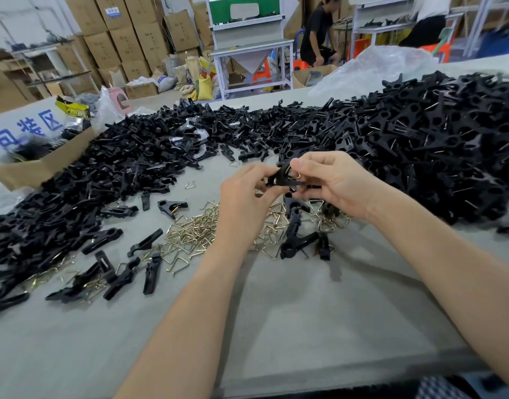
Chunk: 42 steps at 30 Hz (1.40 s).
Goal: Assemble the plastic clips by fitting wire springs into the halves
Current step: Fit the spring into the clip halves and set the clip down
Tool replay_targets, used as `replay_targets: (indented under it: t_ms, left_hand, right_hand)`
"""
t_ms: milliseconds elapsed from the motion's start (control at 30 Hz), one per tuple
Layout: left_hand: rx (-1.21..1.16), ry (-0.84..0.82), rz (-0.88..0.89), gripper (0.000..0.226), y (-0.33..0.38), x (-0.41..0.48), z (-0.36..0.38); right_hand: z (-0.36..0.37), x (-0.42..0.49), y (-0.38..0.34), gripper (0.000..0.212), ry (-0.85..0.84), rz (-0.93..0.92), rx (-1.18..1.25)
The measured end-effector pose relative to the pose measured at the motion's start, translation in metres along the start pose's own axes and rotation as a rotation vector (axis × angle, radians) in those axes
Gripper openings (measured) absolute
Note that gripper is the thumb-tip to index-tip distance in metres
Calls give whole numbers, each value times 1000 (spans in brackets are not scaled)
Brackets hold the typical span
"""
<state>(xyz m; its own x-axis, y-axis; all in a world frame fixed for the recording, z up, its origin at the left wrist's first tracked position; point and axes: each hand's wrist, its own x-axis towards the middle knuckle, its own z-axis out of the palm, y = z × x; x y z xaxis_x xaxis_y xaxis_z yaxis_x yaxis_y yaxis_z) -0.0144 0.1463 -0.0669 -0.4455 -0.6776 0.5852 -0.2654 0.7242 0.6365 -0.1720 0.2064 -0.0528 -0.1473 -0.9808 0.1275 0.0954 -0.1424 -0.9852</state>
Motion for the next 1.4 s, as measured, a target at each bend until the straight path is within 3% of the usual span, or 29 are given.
replay_targets:
  t_ms: [167,500,733,867,1000,1233,1400]
  left_hand:
    - [-18,-13,-23,23,0,-1,2]
    - [-203,-54,-149,28,8,-1,4]
    - [-284,-39,-352,23,-4,-4,-2]
    - [-275,-48,-249,20,-1,-3,1]
    - [-246,-63,-176,32,2,-3,3]
    - [-241,-49,-142,26,-1,-2,4]
    - [-224,-40,-123,23,-3,-2,4]
  right_hand:
    - [1,0,-2,22,47,-83,-66]
    - [4,-3,-4,20,-47,3,183]
    - [-10,-7,-17,18,-25,-107,322]
    - [-2,-5,-9,16,14,-75,148]
    - [3,-5,-7,18,21,-70,44]
    - [2,-5,-6,22,-19,-105,53]
    - [3,-2,0,26,52,-153,-48]
